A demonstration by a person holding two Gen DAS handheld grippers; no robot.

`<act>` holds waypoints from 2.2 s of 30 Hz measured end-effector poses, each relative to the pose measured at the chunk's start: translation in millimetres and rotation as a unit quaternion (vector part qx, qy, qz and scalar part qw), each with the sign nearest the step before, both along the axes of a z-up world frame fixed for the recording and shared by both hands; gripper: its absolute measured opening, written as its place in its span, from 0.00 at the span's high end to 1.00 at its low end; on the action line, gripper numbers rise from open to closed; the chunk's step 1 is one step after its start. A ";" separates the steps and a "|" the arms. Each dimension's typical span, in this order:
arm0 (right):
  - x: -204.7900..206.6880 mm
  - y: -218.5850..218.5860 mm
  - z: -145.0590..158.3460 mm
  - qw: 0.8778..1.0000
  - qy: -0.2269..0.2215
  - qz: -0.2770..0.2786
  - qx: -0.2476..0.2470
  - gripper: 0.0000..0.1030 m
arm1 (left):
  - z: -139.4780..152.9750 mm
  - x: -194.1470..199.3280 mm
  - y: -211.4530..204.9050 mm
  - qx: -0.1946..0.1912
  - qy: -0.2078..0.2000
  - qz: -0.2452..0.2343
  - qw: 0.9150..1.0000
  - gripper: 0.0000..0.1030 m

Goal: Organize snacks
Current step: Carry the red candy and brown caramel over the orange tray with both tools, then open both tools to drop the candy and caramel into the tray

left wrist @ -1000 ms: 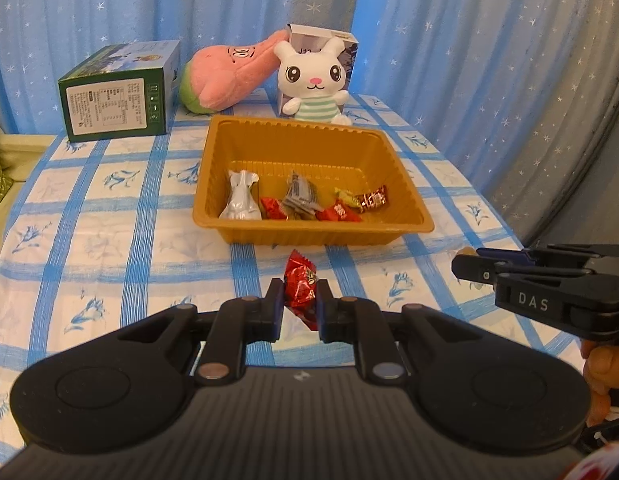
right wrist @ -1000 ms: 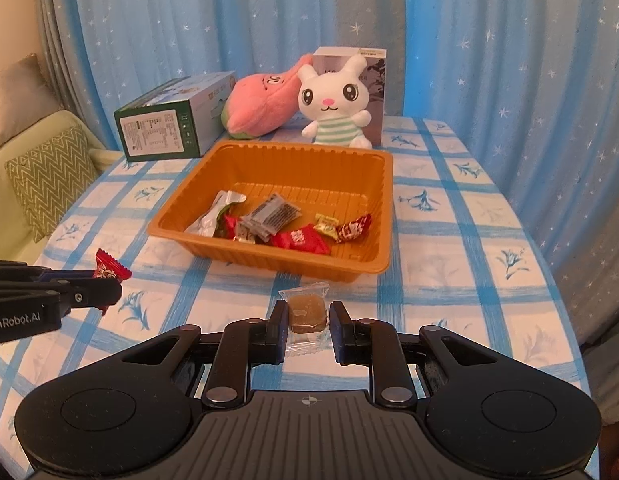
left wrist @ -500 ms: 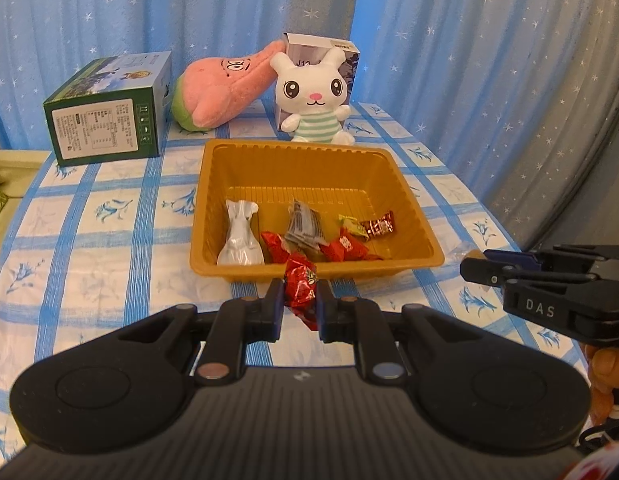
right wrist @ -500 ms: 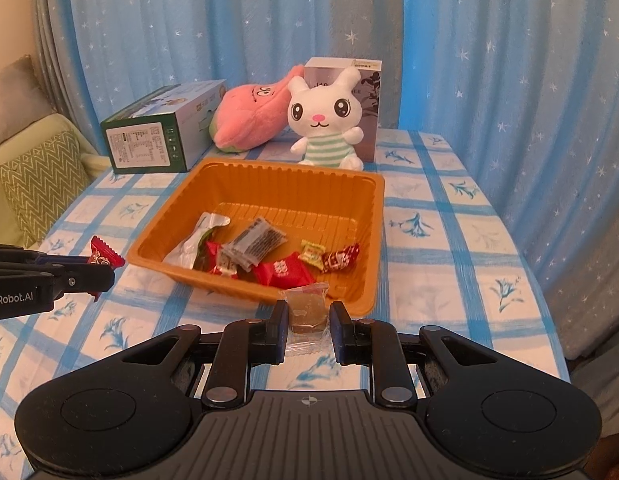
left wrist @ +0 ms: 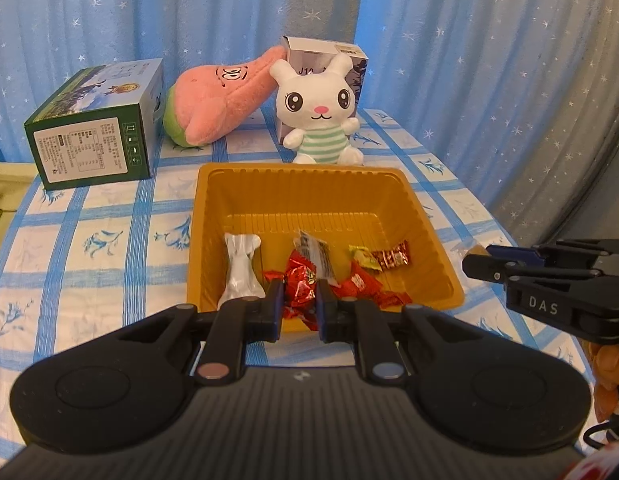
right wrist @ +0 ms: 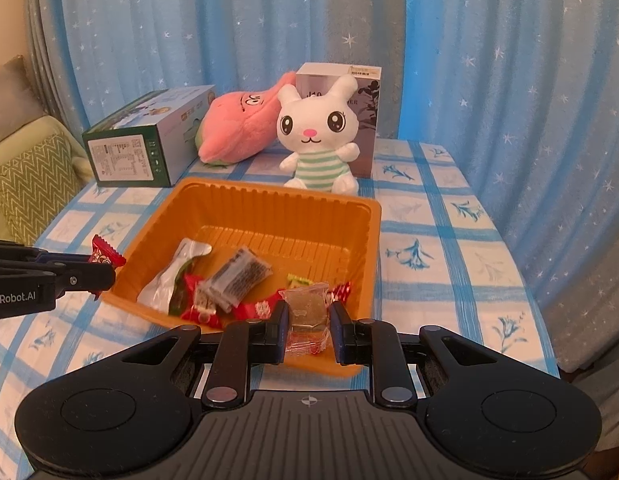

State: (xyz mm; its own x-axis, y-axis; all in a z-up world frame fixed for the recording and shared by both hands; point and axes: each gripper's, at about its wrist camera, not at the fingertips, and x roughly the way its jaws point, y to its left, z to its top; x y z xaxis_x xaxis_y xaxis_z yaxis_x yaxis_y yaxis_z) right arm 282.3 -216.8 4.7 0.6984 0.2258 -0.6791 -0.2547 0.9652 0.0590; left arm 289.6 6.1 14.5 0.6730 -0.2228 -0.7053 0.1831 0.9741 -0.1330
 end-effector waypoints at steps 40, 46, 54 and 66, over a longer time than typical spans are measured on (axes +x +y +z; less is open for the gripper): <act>94.6 -4.5 -23.1 0.995 0.058 -0.038 0.076 0.78 | -42.7 94.0 15.6 0.003 0.033 0.025 0.999 0.49; 97.9 0.5 -15.4 0.995 0.051 -0.035 0.080 0.78 | -41.8 91.1 14.2 0.006 0.031 0.023 0.999 0.45; 105.3 -2.7 -12.6 0.989 0.041 -0.034 0.137 0.26 | -42.0 83.2 12.7 0.025 0.022 0.018 0.999 0.27; 86.9 -22.4 -13.4 0.992 0.041 -0.054 0.107 0.24 | -43.4 62.3 20.1 0.043 0.018 0.026 0.999 0.10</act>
